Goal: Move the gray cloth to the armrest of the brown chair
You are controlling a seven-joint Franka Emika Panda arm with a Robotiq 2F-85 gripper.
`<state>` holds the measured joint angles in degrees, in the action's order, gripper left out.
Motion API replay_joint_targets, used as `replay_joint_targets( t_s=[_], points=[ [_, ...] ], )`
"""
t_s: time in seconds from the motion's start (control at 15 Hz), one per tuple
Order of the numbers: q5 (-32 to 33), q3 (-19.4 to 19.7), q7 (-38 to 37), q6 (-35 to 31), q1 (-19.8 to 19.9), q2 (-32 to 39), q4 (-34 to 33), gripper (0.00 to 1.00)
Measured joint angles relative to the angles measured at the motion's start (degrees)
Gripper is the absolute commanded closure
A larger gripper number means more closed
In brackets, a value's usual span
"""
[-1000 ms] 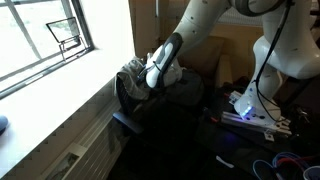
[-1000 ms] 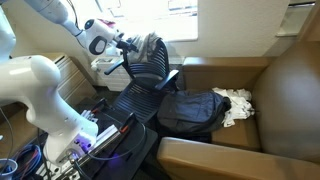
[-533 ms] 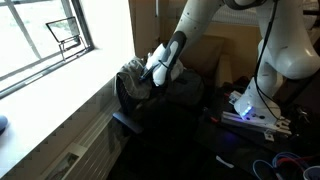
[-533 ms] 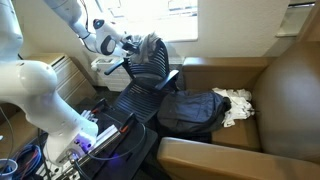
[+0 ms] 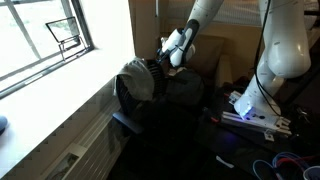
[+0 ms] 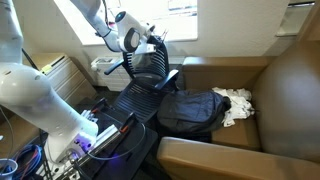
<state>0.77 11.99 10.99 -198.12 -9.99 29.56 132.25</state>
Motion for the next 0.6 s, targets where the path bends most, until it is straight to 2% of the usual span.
replay_joint_targets(
  t_s=[0.07,0.13,0.2,0.27,0.33,0.47,0.6],
  points=[
    [0.93,1.42,0.96,-0.15,1.56,-2.26,-0.16,1.0],
    [1.03,2.9,1.34,-0.21,2.6,-4.85,-0.3,0.74],
    [1.03,4.0,1.39,-0.19,3.72,-7.96,-0.29,0.97],
    [1.15,4.13,1.29,-0.16,5.34,-11.29,-0.14,0.92],
    [1.49,4.0,1.29,0.18,6.78,-14.48,0.23,0.58],
    [3.84,2.7,0.34,1.58,8.5,-17.99,1.41,0.45],
    [7.89,-4.34,-5.77,2.85,11.13,-16.34,1.93,0.31]
  ],
)
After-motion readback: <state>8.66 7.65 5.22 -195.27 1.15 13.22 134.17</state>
